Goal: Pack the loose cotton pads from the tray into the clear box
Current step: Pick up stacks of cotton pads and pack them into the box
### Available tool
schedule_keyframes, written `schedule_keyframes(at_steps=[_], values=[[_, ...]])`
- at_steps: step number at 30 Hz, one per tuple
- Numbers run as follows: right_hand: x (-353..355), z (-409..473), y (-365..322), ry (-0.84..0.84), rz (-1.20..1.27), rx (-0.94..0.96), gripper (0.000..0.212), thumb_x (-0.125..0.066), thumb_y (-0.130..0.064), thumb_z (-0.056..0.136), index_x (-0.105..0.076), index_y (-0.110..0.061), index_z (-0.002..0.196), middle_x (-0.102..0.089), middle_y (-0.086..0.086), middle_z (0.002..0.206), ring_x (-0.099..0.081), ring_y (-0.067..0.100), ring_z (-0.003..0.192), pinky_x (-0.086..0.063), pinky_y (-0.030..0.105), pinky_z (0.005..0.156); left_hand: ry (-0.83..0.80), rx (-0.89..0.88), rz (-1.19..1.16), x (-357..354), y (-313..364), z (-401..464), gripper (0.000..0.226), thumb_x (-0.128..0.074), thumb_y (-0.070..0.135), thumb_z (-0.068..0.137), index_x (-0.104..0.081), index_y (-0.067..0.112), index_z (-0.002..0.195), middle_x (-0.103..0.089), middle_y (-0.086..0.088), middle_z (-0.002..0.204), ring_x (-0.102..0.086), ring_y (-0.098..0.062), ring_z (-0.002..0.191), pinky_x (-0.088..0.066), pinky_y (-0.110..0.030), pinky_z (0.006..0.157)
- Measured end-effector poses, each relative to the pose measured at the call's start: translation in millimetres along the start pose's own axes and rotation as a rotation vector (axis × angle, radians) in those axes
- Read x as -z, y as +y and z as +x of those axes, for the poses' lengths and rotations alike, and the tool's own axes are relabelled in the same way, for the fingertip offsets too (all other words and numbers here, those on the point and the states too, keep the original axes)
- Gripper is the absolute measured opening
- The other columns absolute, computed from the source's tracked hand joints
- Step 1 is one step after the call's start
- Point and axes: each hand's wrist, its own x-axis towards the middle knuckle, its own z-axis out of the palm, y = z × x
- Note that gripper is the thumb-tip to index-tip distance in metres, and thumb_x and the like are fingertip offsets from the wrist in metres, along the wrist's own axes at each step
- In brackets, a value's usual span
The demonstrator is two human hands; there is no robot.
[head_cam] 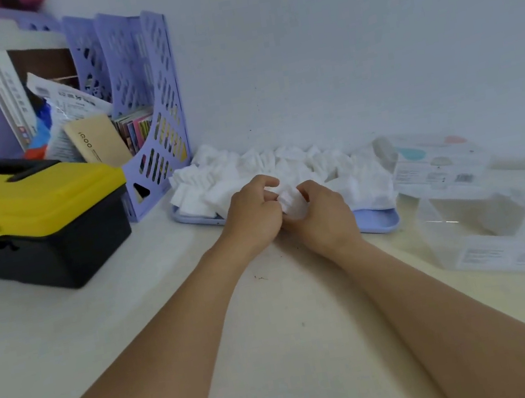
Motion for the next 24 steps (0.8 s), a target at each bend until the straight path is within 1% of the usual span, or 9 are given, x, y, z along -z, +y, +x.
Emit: schedule_keyframes(at_steps=[2,4,9,11,13,16,19,21,24], values=[[-0.6,0.4,1.8,0.036,-0.003,0.017,0.033,-0.072,-0.040,0.082,-0.046,-0.019,0.081,-0.056,-0.003,0.078,-0.051,0.018,0.072,-0.034,0.031,0.055,-0.024,0.012,-0.083,-3.2,2.9,-1.0,0.046,-0.049,-0.004,0.087,-0.060,0.020,0.125,-0.067,-0.001,0.107,-0.065,-0.012,0.088,-0.052,-0.014,0.065],[1.1,0.1,4.5,0.070,0.000,0.051,0.040,-0.069,-0.026,0.085,-0.033,-0.019,0.071,-0.044,-0.004,0.066,-0.038,0.014,0.060,-0.023,0.030,0.051,-0.038,0.017,-0.133,-4.9,5.0,-2.2,0.047,-0.050,-0.006,0.087,-0.060,0.018,0.126,-0.068,-0.002,0.108,-0.064,-0.009,0.087,-0.045,-0.008,0.059],[18.0,1.3,2.8,0.289,0.277,0.030,0.016,-0.060,-0.008,0.085,-0.048,-0.002,0.077,-0.047,0.006,0.065,-0.040,0.014,0.060,-0.033,0.023,0.056,0.060,-0.102,-0.304,-6.1,9.5,-2.0,0.043,-0.062,0.005,0.079,-0.060,0.024,0.118,-0.067,0.004,0.114,-0.063,-0.011,0.088,-0.048,-0.020,0.065],[32.0,0.9,-0.8,0.133,0.609,-0.041,0.008,-0.061,-0.008,0.088,-0.062,-0.002,0.094,-0.063,0.013,0.080,-0.055,0.017,0.070,-0.046,0.034,0.062,0.064,-0.104,-0.475,-3.5,15.7,-2.6,0.045,-0.065,0.019,0.073,-0.060,0.026,0.118,-0.063,0.003,0.121,-0.063,-0.006,0.095,-0.053,-0.028,0.076],[44.4,-2.8,-2.6,-0.163,0.939,-0.134,0.020,-0.061,-0.005,0.093,-0.066,-0.009,0.112,-0.070,0.011,0.095,-0.064,0.019,0.077,-0.050,0.031,0.063,-0.043,-0.012,-0.645,-2.7,22.4,-4.2,0.047,-0.066,0.025,0.075,-0.061,0.024,0.122,-0.061,-0.002,0.128,-0.064,-0.014,0.108,-0.054,-0.038,0.090],[46.7,-9.0,-3.8,-0.272,0.890,-0.098,0.024,-0.053,-0.010,0.099,-0.064,-0.012,0.121,-0.069,0.008,0.102,-0.065,0.016,0.083,-0.048,0.029,0.069,-0.218,0.133,-0.743,-6.7,26.1,-11.2,0.035,-0.061,0.020,0.096,-0.059,0.012,0.131,-0.064,-0.016,0.131,-0.065,-0.033,0.116,-0.056,-0.047,0.095],[38.1,-15.4,-8.3,-0.252,0.725,-0.078,0.018,-0.046,-0.021,0.104,-0.058,-0.014,0.116,-0.071,0.008,0.109,-0.068,0.010,0.089,-0.049,0.015,0.065,-0.227,0.180,-0.770,-14.1,24.4,-17.9,0.031,-0.042,0.015,0.107,-0.056,0.007,0.133,-0.067,-0.016,0.128,-0.067,-0.030,0.115,-0.059,-0.043,0.087],[30.5,-18.2,-13.2,-0.242,0.669,-0.087,0.029,-0.046,-0.039,0.099,-0.053,-0.027,0.125,-0.065,0.003,0.123,-0.064,0.011,0.110,-0.050,0.015,0.078,-0.217,0.202,-0.813,-15.1,25.2,-17.7,0.033,-0.038,0.015,0.108,-0.056,0.004,0.133,-0.067,-0.016,0.128,-0.067,-0.030,0.115,-0.059,-0.039,0.080],[24.5,-18.9,-18.7,-0.089,0.582,-0.042,0.081,-0.040,-0.063,0.081,-0.032,-0.031,0.154,-0.040,-0.001,0.153,-0.033,0.017,0.144,-0.033,0.041,0.117,-0.259,0.213,-0.817,-15.5,27.4,-16.6,0.035,-0.038,0.016,0.108,-0.057,0.002,0.133,-0.069,-0.015,0.126,-0.068,-0.028,0.115,-0.059,-0.040,0.084]])
